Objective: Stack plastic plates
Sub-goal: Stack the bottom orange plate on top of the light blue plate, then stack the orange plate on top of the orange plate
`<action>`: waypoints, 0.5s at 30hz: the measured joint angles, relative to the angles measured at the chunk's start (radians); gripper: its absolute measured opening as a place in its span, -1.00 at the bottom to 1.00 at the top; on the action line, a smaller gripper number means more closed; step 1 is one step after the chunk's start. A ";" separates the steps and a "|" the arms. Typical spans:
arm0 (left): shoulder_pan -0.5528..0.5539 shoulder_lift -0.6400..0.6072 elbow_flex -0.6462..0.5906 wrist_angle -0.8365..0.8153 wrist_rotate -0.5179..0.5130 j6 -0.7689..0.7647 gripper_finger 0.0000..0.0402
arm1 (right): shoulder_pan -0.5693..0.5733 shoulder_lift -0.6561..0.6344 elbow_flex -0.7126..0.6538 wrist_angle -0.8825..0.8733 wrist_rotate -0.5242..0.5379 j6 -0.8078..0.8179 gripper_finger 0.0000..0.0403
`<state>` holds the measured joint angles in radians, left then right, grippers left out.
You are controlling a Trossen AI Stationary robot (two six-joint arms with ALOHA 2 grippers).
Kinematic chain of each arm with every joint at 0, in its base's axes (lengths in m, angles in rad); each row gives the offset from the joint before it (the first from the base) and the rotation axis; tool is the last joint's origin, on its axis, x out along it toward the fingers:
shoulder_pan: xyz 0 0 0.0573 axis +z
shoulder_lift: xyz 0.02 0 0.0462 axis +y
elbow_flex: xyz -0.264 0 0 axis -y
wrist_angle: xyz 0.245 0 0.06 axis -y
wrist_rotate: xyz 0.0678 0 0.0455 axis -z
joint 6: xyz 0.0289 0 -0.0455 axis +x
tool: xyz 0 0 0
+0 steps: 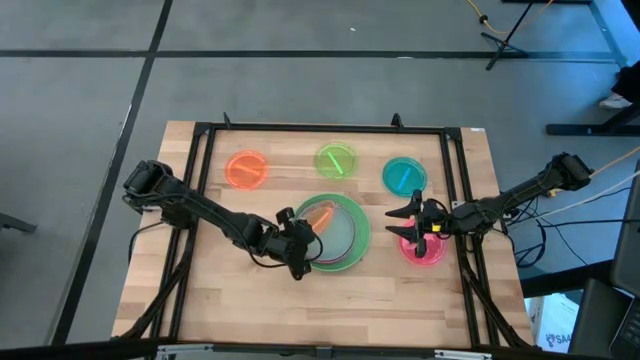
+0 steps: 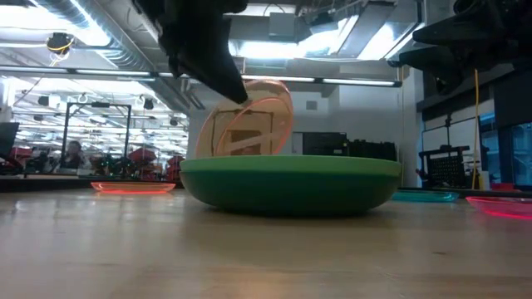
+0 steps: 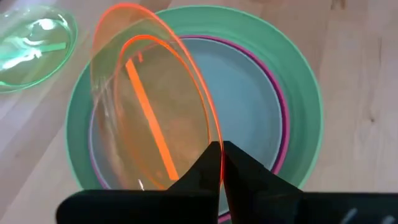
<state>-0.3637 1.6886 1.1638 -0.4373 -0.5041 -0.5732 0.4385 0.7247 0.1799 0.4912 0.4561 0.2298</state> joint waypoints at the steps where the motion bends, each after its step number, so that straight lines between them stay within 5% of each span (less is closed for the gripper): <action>1: 0.000 0.000 -0.009 0.013 0.000 0.000 -0.97 | 0.000 0.000 0.000 0.000 0.000 0.000 -0.07; 6: 0.000 0.000 -0.032 0.037 0.003 0.000 -0.92 | 0.000 0.000 0.000 0.000 0.000 0.000 -0.07; 15: 0.004 0.000 -0.035 0.036 0.093 0.000 -0.52 | 0.000 0.000 0.000 0.000 0.000 0.000 -0.07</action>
<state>-0.3599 1.6886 1.1286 -0.4011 -0.4115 -0.5731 0.4385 0.7246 0.1799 0.4908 0.4561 0.2298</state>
